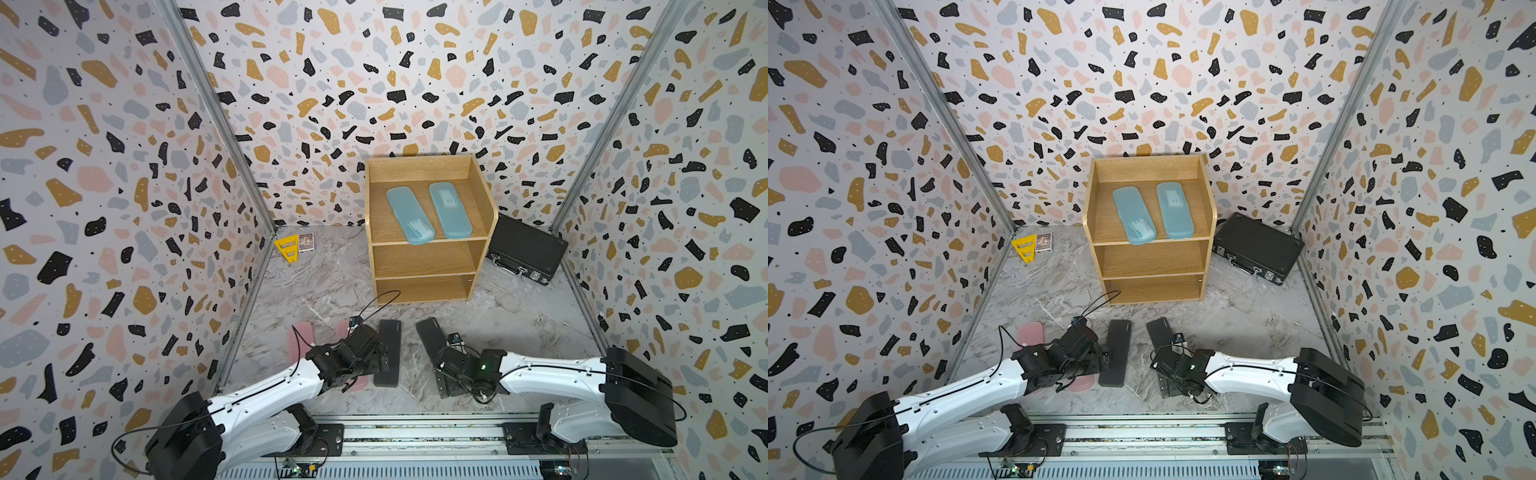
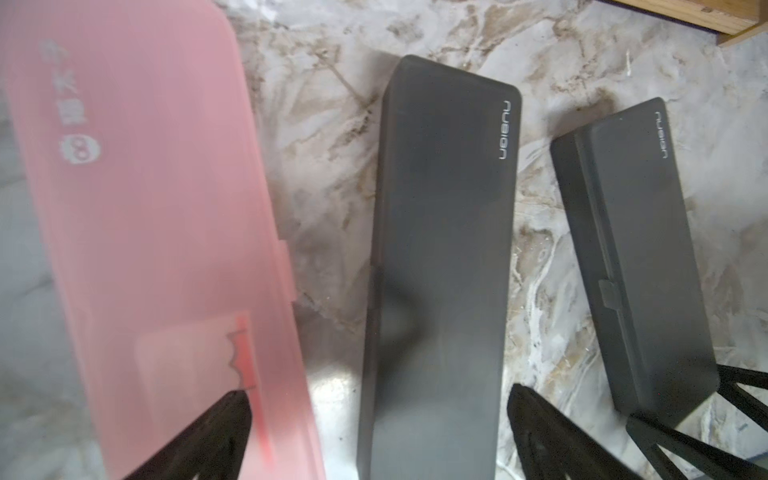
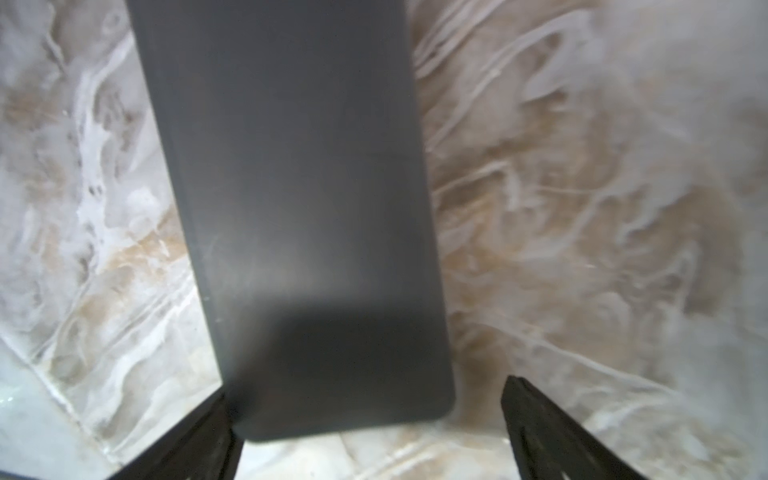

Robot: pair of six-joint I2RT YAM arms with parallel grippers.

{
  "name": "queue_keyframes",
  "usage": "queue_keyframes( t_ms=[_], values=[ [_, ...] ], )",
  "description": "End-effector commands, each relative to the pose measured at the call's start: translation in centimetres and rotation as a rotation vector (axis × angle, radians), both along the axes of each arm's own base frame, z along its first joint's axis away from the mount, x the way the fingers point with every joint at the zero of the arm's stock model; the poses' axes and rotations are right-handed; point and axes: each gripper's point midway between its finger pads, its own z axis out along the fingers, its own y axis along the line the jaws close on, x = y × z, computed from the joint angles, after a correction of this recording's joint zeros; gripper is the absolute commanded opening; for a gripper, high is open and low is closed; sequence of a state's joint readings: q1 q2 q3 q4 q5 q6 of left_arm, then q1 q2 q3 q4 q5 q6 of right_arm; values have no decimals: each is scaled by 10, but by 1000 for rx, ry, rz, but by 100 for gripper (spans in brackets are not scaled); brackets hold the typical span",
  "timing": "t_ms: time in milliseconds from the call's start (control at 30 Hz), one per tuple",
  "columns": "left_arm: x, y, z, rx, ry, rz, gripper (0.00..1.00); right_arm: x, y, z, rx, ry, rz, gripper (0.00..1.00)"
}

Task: Place the pencil cases on the shelf according to color
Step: Pick up the pencil case from the center of the board.

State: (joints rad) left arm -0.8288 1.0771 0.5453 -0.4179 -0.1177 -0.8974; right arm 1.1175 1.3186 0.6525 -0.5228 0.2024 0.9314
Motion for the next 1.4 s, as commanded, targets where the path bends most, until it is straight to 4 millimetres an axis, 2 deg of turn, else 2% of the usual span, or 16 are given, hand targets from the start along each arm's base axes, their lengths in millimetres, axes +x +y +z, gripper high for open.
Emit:
queue_keyframes(
  t_ms=[0, 200, 533, 633, 800, 1133, 1367],
  values=[
    [6, -16, 9, -25, -22, -40, 100, 1, -11, 10, -1, 0, 23, 100],
    [8, -28, 4, -46, -16, -57, 100, -1, -2, 23, 32, 0, 117, 100],
    [11, -34, -2, -39, -4, -62, 100, 7, -8, 15, -37, 26, 118, 100],
    [12, -35, -5, -45, -15, -66, 100, 6, -1, 15, -30, 48, 134, 100],
    [12, -27, -9, -13, -23, -49, 100, 9, 2, 10, -46, 50, 145, 100],
    [13, -2, 0, 59, -75, 1, 100, 10, -8, -5, -150, 78, 133, 100],
    [14, 14, 6, 94, -113, 40, 100, 8, -7, -14, -153, 87, 138, 100]
  ],
)
